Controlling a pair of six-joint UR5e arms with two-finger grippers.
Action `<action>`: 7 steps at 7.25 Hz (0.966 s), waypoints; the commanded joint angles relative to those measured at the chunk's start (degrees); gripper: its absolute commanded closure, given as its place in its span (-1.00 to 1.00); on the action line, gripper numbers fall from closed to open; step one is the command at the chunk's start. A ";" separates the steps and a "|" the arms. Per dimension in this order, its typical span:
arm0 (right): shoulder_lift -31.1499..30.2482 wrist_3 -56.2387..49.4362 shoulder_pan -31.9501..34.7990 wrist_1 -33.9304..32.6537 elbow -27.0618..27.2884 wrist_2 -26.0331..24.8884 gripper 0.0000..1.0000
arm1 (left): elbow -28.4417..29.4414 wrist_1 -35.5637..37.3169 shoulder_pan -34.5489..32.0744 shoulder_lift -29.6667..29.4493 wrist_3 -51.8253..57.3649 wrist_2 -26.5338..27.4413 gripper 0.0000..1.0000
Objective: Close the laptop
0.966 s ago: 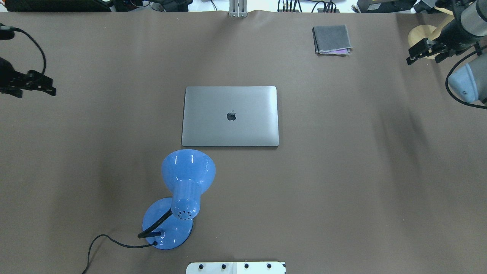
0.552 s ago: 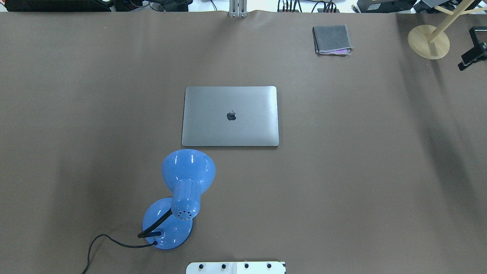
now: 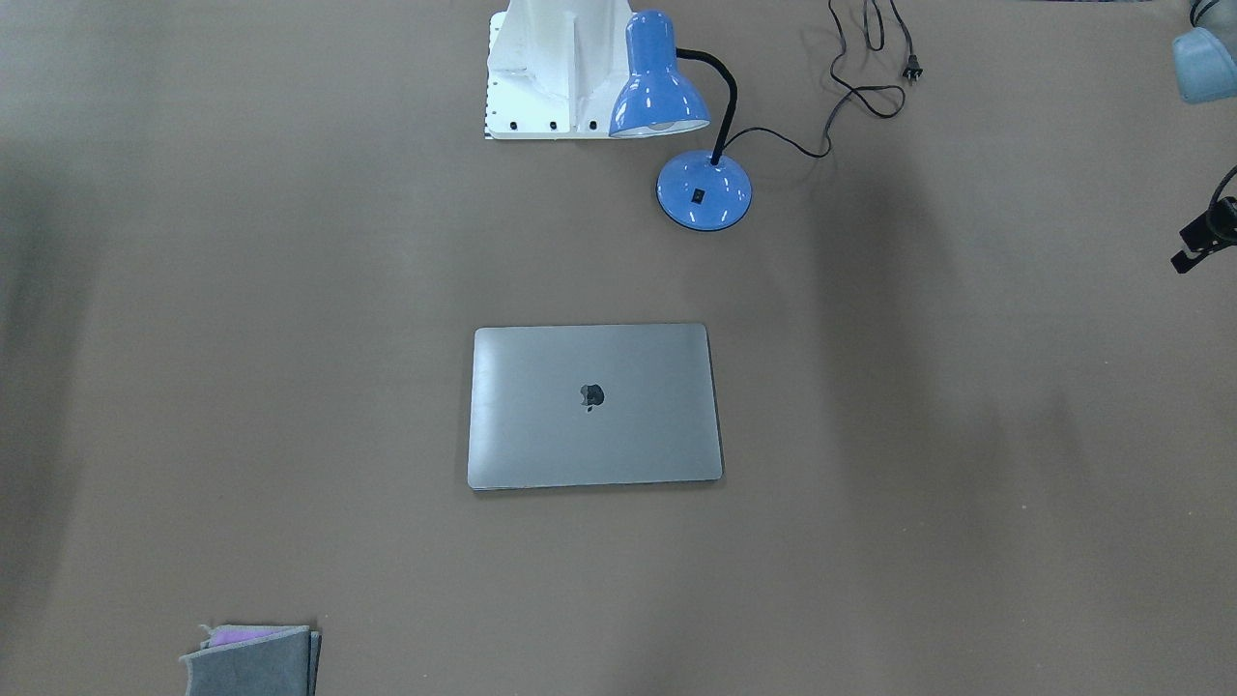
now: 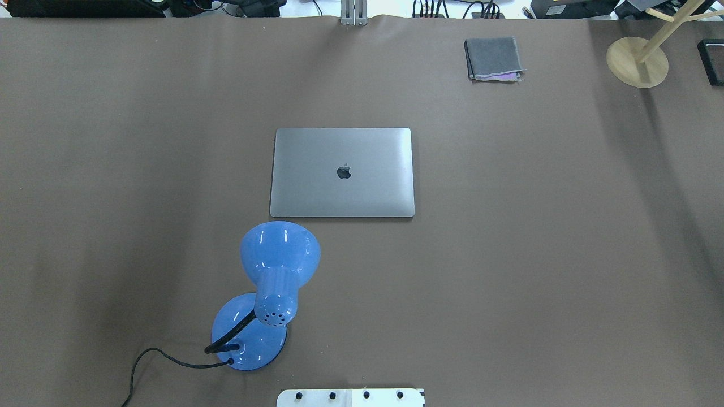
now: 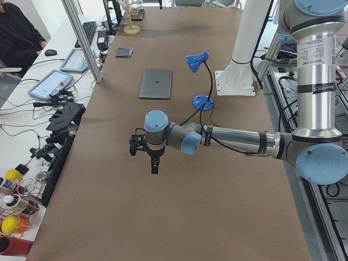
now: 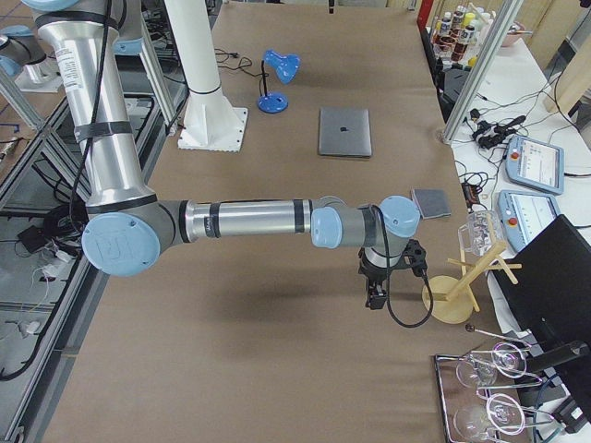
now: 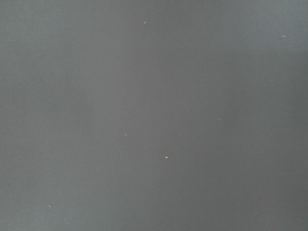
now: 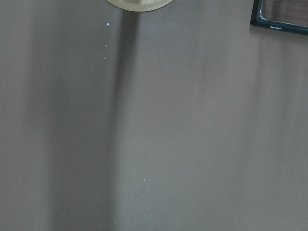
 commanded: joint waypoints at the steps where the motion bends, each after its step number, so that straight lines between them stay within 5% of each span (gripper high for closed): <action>1: -5.79 0.39 0.81 -0.59 8.12 0.04 -1.00 | 2.67 0.06 -3.42 0.05 3.84 -2.01 -0.97; 7: -6.79 0.49 0.72 -0.25 7.54 2.68 -1.00 | 3.38 1.81 -9.06 -0.39 9.84 -6.24 -0.97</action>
